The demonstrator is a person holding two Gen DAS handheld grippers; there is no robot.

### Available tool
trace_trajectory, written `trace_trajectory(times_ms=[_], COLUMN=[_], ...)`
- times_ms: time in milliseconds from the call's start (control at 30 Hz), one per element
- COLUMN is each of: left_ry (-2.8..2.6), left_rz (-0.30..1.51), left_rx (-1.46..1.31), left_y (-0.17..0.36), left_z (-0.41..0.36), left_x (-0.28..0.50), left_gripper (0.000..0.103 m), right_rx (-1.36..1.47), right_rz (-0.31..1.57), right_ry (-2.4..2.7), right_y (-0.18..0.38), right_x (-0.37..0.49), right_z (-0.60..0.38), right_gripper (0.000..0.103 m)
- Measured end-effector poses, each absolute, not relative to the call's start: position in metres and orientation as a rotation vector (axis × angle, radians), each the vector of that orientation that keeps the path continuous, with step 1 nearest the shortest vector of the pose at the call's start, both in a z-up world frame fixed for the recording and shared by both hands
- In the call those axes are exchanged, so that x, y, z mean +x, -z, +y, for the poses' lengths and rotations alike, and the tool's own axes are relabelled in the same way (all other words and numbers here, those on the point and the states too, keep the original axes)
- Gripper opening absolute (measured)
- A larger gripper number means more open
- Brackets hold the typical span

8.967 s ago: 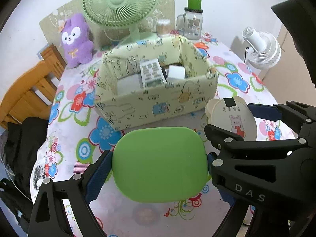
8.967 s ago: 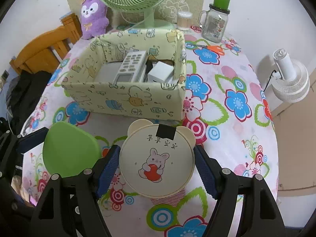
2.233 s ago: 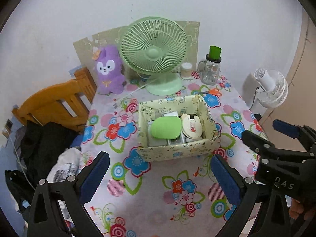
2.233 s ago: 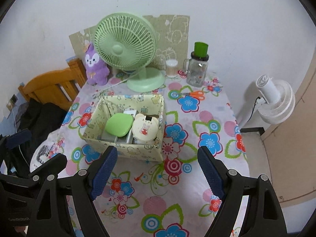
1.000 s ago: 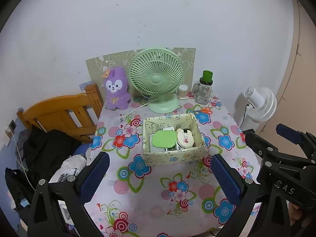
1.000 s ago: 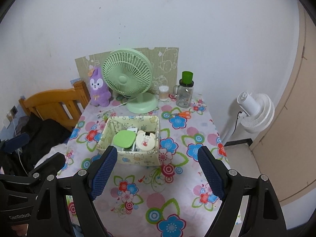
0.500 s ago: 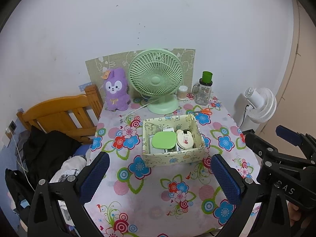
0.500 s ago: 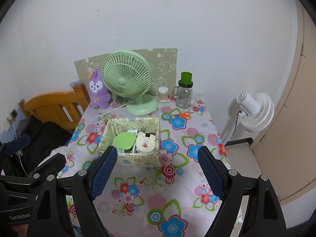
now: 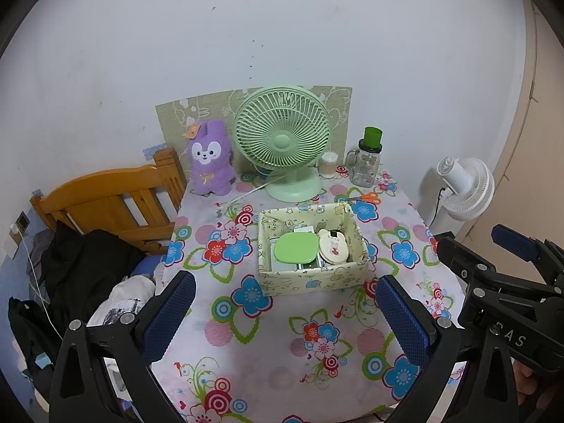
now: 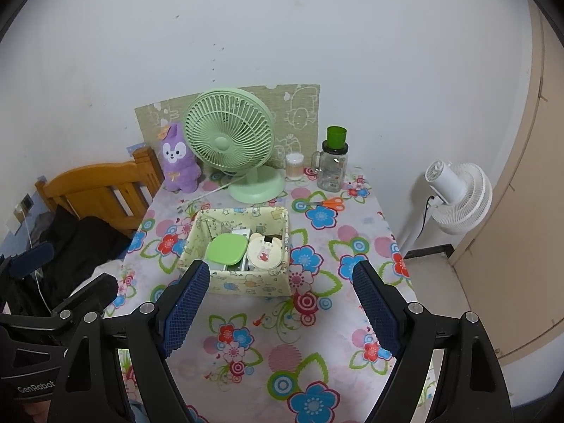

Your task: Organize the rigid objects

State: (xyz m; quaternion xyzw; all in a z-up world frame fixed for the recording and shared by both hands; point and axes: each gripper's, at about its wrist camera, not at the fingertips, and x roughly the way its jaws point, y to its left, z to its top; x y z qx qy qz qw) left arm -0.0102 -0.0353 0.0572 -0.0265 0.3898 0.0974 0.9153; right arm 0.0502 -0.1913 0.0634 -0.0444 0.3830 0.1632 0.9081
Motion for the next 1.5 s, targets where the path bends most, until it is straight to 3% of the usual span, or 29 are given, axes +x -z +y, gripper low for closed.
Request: trace_trajectory(times_ms=[1500], left_ry=[-0.204], left_rz=[0.781], left_rx=[-0.052], left_y=[-0.0654], left_z=[-0.0310], left_x=[-0.0083], left_gripper=[0.103], right_rx=[-0.075], right_rz=[0.761], right_ry=[-0.308], right_y=[-0.0715], right_x=[0.0499], right_z=[-0.1845], right_gripper=[0.086])
